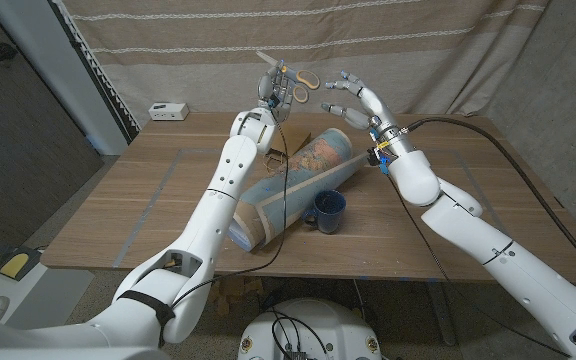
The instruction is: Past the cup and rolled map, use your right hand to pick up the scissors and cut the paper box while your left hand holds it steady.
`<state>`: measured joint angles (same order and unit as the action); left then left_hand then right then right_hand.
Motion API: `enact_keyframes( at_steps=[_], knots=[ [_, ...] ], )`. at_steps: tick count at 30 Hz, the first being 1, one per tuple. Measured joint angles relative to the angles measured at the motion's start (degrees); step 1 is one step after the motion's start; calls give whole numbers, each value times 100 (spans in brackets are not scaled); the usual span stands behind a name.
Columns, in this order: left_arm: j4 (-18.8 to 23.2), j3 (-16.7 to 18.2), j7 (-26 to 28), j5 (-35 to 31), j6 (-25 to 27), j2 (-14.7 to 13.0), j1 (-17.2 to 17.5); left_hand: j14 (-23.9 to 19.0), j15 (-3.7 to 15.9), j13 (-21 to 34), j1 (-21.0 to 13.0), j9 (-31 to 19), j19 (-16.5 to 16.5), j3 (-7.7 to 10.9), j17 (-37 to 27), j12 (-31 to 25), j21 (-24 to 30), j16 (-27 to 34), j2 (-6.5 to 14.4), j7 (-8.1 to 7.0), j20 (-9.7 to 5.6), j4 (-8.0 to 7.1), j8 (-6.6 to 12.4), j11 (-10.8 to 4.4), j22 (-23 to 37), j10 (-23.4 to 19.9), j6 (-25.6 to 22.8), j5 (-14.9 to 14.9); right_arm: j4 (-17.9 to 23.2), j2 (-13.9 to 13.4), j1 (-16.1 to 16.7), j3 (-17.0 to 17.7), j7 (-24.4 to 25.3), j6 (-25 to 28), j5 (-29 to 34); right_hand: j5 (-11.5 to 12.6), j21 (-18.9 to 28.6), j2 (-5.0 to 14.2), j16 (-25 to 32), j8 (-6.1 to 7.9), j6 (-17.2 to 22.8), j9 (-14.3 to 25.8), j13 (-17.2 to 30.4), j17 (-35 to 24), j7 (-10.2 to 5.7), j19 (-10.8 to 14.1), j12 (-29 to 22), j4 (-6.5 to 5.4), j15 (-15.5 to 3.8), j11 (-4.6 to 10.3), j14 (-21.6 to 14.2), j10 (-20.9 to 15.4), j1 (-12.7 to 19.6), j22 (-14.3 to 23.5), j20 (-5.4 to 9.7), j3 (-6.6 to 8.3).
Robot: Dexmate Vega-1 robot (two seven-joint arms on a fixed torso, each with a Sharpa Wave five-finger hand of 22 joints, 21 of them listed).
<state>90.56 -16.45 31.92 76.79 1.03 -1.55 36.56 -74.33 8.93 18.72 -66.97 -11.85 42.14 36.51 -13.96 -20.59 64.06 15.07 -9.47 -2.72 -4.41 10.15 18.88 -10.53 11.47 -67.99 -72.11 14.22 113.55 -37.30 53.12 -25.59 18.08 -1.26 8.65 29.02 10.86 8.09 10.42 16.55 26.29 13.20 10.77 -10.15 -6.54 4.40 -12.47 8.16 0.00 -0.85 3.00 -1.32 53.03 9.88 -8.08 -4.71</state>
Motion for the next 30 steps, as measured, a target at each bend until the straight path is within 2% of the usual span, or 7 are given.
enact_keyframes(
  at_steps=[3, 11, 30],
  knots=[
    [0, -21, -14, 6, 17, 7, 0, 0, 0, -6, 0, -11, 0, 0, 0, 0, 0, 8, 0, 0, 0, 0, 15, 0, 0, 0, 0, 1, 20, 0, 8, 0, 33, 61, 39, 24, 0, 2, -13, -24, -31, 0, 0, 0, 31, 0, 0, 22, 33, 0, 33, 0, 43, 0, 0, 22],
    [25, -77, -47, 13, 52, 24, 13, 1, 0, 4, 0, -30, 0, 0, -2, 0, 0, 23, 0, 0, 0, 0, 31, 1, 0, 1, 0, 3, 69, 7, 39, -1, 112, 251, 106, 25, 0, 30, -68, -46, -92, 51, 0, -1, 92, -94, 82, 2, 235, -204, 401, 249, 151, 0, 49, 43],
    [69, -153, -124, 45, 138, 45, 57, 9, 9, 4, -1, -26, 0, 31, -2, 0, 0, 19, -1, -25, 0, 19, 29, 11, 0, 9, -25, -1, 180, 82, 57, -86, 271, 673, 229, 25, 0, 28, -67, -68, -156, 53, 0, -1, 155, -123, 82, -13, 235, -254, 440, 298, 152, 0, 19, 57]
  ],
)
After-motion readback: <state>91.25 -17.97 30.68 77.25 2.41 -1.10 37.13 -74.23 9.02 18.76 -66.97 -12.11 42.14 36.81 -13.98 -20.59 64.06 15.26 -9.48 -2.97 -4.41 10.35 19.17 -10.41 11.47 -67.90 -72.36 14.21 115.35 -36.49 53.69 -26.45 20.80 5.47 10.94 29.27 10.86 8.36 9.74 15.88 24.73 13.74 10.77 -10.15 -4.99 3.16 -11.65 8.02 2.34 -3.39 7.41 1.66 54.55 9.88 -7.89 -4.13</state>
